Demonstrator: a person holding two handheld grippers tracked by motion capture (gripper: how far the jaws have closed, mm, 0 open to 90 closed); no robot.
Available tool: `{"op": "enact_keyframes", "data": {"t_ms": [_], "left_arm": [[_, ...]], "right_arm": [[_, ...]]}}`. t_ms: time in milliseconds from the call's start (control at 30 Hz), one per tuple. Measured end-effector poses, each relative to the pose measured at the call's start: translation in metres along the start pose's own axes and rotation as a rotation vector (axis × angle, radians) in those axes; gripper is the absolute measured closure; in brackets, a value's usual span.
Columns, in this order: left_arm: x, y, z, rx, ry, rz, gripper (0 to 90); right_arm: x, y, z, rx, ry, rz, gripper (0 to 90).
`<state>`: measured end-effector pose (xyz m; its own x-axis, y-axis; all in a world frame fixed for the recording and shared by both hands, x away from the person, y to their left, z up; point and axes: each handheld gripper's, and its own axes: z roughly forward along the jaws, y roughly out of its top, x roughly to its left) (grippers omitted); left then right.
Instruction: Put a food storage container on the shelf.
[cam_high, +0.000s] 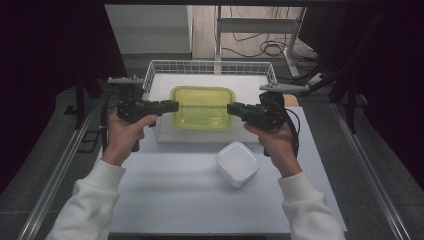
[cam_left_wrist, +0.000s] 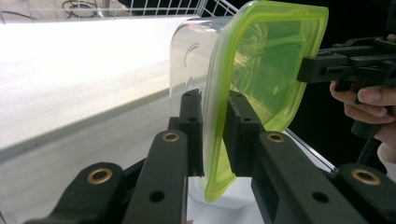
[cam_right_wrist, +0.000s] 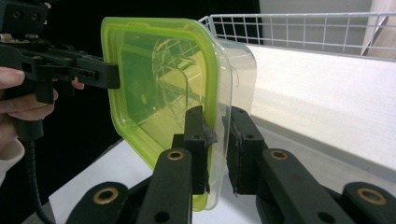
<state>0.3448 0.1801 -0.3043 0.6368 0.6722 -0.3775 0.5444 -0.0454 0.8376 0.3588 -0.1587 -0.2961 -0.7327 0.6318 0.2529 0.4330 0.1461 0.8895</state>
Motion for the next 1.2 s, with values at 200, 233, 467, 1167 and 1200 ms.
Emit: {"op": "enact_keyframes", "data": {"t_ms": [200, 233, 467, 1167, 1200], "left_arm": [[0.005, 0.013, 0.007, 0.005, 0.001, -0.002, 79.1], [0.008, 0.015, 0.008, 0.008, -0.004, -0.006, 79.2], [0.014, 0.027, 0.016, 0.021, -0.005, -0.011, 79.2], [0.036, 0.059, 0.045, 0.073, -0.032, -0.053, 79.4], [0.038, 0.060, 0.047, 0.080, -0.030, -0.056, 79.4]], "right_arm": [[-0.010, 0.012, 0.004, 0.016, -0.003, 0.009, 79.0], [-0.011, 0.013, 0.004, 0.015, 0.000, 0.014, 79.0], [-0.024, 0.021, 0.009, 0.025, 0.007, 0.049, 79.1], [-0.057, 0.047, 0.018, 0.047, 0.020, 0.125, 79.1], [-0.059, 0.048, 0.020, 0.055, 0.018, 0.133, 79.1]]}}
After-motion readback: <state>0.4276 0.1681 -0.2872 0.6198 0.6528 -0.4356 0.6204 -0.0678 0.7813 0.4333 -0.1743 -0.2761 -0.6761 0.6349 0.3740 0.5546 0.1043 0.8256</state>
